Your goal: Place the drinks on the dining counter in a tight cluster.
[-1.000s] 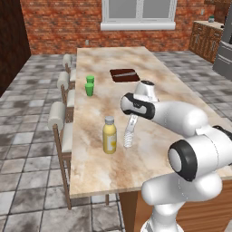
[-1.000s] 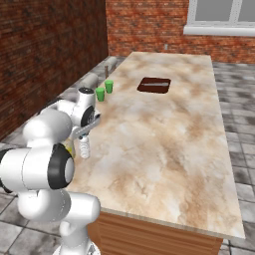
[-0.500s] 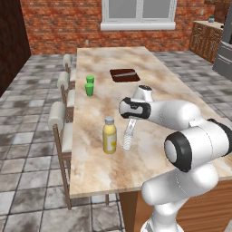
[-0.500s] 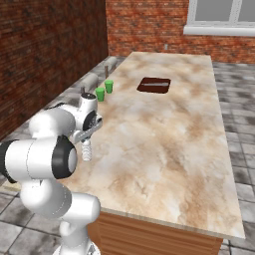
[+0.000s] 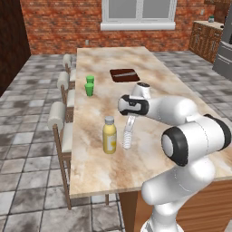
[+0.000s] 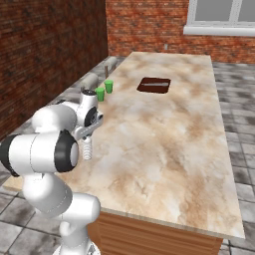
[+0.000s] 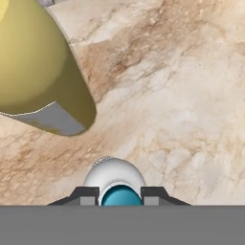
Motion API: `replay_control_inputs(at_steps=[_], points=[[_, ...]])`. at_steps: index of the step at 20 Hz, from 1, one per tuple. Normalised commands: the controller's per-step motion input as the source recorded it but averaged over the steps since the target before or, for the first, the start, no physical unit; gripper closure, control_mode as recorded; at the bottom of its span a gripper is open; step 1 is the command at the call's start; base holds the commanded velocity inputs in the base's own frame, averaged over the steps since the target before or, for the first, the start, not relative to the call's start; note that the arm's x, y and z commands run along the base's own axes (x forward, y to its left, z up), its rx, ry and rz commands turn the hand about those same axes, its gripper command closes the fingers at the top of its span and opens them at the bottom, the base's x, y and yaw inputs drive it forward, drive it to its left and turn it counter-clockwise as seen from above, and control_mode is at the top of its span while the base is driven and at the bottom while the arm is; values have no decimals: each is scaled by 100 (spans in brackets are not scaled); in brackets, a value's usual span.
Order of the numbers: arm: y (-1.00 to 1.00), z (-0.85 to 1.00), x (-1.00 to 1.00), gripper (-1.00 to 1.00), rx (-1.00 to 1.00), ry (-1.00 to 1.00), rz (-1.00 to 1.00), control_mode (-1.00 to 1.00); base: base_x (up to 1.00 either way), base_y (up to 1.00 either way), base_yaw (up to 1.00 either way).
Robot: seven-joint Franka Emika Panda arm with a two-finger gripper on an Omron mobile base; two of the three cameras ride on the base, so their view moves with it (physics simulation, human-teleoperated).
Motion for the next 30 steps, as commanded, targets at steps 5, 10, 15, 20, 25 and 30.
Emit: replay_control_inputs(at_steps=[5,10,15,20,25,30], points=[[5,-3,0,100,-7,0,0,-100,0,0,0],[1,-1,0,100,-4,0,0,-100,0,0,0],[0,0,0,100,0,2,0,-100,0,0,0],[0,0,-6,100,0,8,1,-100,0,0,0],[0,-2,-18,100,0,9,3,-100,0,0,0],[0,0,0,100,0,4,0,-100,0,0,0]])
